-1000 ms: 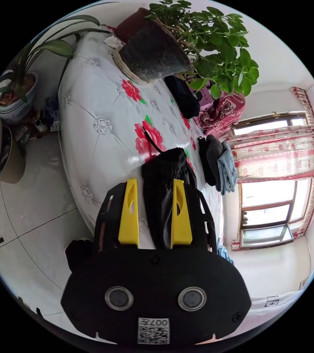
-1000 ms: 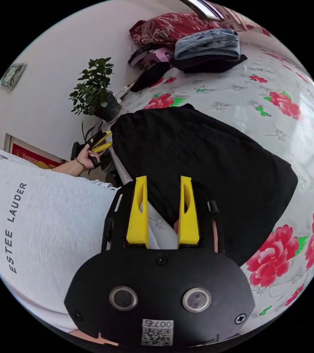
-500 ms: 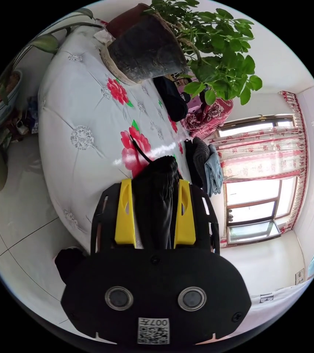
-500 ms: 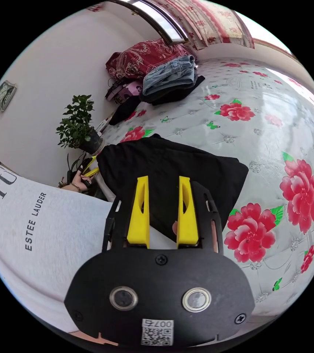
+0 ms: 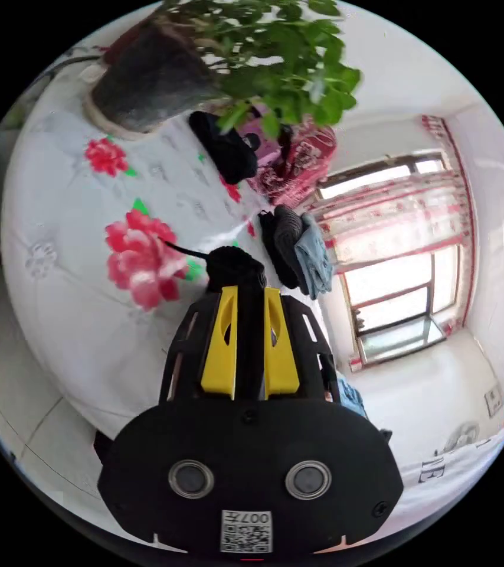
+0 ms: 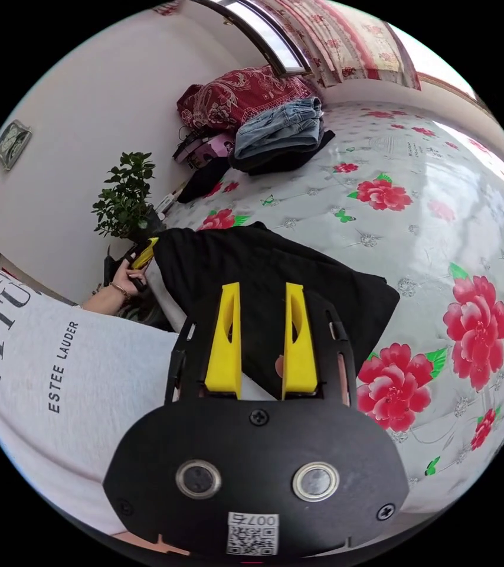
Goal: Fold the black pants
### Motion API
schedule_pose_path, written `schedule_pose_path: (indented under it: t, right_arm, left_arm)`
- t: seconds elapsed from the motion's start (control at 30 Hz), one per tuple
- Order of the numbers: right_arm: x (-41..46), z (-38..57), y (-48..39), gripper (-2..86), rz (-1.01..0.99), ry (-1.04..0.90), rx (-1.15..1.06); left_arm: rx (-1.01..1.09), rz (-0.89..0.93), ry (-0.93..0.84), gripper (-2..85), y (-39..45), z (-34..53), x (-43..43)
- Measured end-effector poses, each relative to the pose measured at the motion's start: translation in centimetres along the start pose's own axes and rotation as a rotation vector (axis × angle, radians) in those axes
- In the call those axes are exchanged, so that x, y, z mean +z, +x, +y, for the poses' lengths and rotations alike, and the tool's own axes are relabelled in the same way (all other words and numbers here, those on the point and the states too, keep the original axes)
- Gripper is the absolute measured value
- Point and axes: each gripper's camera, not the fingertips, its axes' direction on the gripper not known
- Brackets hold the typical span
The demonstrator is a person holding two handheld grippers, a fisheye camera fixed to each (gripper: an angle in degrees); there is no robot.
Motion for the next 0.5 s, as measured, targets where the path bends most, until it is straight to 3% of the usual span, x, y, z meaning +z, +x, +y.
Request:
schedule_pose_path:
  t: [0.13, 0.27, 0.37, 0.4, 0.5]
  right_arm:
    - [-2.2, 1.1, 3.8, 9.3, 0.064, 0.031, 0.087]
    - [-4.7, 3.3, 8.2, 9.6, 0.127, 0.074, 0.205]
    - [-5.9, 5.0, 11.4, 10.0, 0.13, 0.107, 0.301]
    - [-6.2, 5.7, 12.9, 10.3, 0.107, 0.116, 0.351]
    - [-6.8, 7.5, 16.3, 11.0, 0.004, 0.162, 0.472]
  left_arm:
    - [0.347, 0.153, -0.192, 6.9, 12.5, 0.7, 6.0]
    - [0.663, 0.315, -0.464, 7.3, 24.1, 8.4, 15.6]
    - [0.687, 0.414, -0.742, 7.5, 26.7, 16.3, 24.1]
    - [0.686, 0.374, -0.854, 8.6, 26.6, 18.7, 26.8]
    - [0.691, 0.299, -0.931, 10.8, 25.4, 19.9, 28.6]
